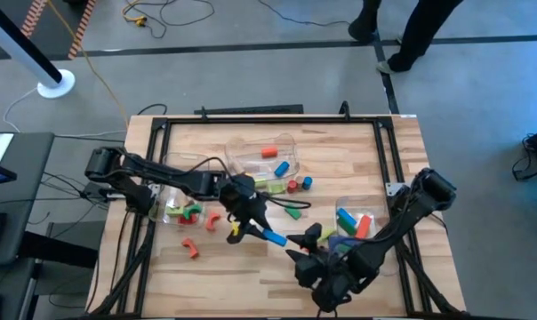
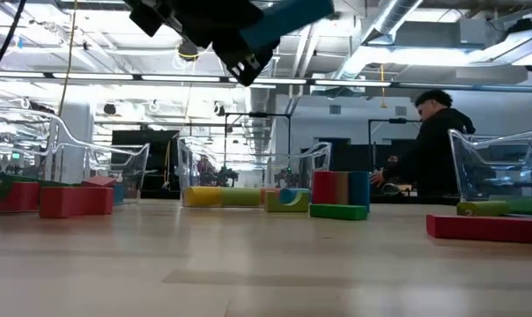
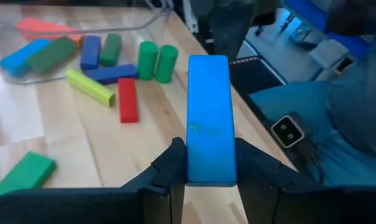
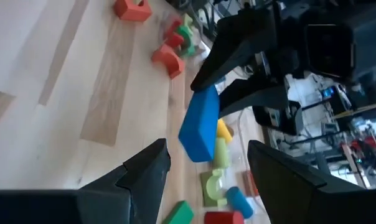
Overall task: Sort blocks by size
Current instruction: Put the blue rectangular block into the right transparent bin
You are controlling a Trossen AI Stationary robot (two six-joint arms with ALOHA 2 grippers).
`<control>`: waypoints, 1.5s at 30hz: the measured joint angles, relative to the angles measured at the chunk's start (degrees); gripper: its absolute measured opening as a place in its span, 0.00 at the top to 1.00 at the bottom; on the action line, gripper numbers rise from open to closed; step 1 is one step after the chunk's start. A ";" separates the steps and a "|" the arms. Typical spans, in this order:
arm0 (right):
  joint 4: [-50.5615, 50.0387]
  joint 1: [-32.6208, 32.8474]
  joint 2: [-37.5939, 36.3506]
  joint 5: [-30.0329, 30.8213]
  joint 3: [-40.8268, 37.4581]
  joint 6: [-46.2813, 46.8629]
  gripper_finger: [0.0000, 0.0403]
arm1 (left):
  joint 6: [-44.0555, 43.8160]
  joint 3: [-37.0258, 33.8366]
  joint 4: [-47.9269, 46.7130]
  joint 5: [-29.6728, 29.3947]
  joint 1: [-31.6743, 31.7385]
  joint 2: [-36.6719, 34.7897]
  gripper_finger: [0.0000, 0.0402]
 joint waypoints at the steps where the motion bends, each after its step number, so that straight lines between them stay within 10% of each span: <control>1: 0.75 -0.35 0.00 -0.27 0.00 -1.13 0.37 | 0.01 0.00 0.18 0.24 -0.03 -0.02 0.73; 16: 6.91 -2.43 0.97 -3.28 0.00 -9.24 0.38 | -2.64 -0.04 5.47 6.84 0.49 -0.02 0.73; 32: 9.59 -2.72 3.64 2.92 0.02 -14.25 0.72 | -3.78 0.00 4.50 8.39 0.69 -0.02 0.73; 45: 12.47 -2.76 3.64 1.84 0.02 -15.90 0.63 | -4.39 0.00 4.50 7.34 1.74 -0.02 0.73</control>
